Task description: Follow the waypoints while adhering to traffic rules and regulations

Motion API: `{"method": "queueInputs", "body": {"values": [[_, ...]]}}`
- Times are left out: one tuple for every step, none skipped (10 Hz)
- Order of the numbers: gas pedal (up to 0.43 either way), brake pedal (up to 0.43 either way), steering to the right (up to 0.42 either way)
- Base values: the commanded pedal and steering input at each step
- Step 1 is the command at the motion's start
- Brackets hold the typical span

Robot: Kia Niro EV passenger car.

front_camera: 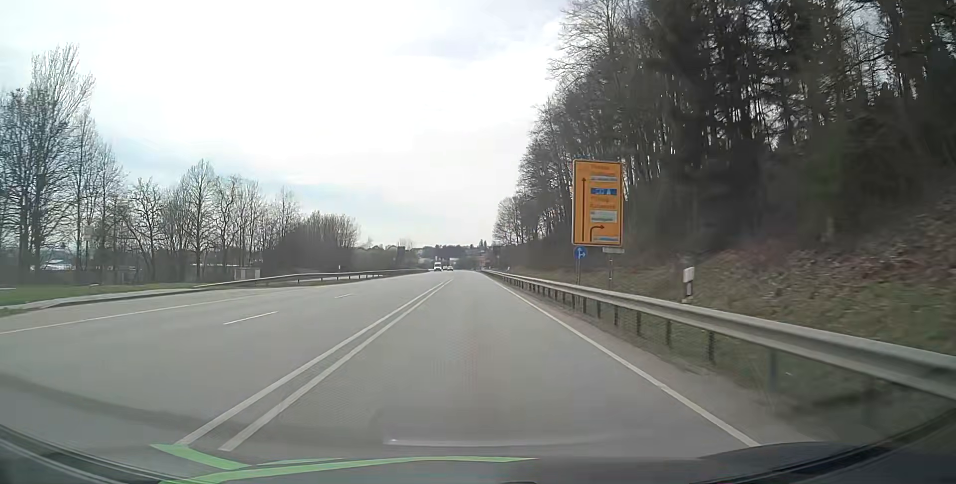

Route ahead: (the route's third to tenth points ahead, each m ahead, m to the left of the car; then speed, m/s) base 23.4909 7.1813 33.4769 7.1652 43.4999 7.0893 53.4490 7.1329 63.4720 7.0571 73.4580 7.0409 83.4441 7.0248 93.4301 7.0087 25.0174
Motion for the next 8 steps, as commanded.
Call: {"method": "queueInputs", "body": {"values": [[0.169,0.0,0.001],[0.169,0.0,0.001],[0.169,0.0,0.001],[0.169,0.0,0.001],[0.169,0.0,0.001],[0.169,0.0,0.001],[0.169,0.0,0.001],[0.169,0.0,0.001]]}}
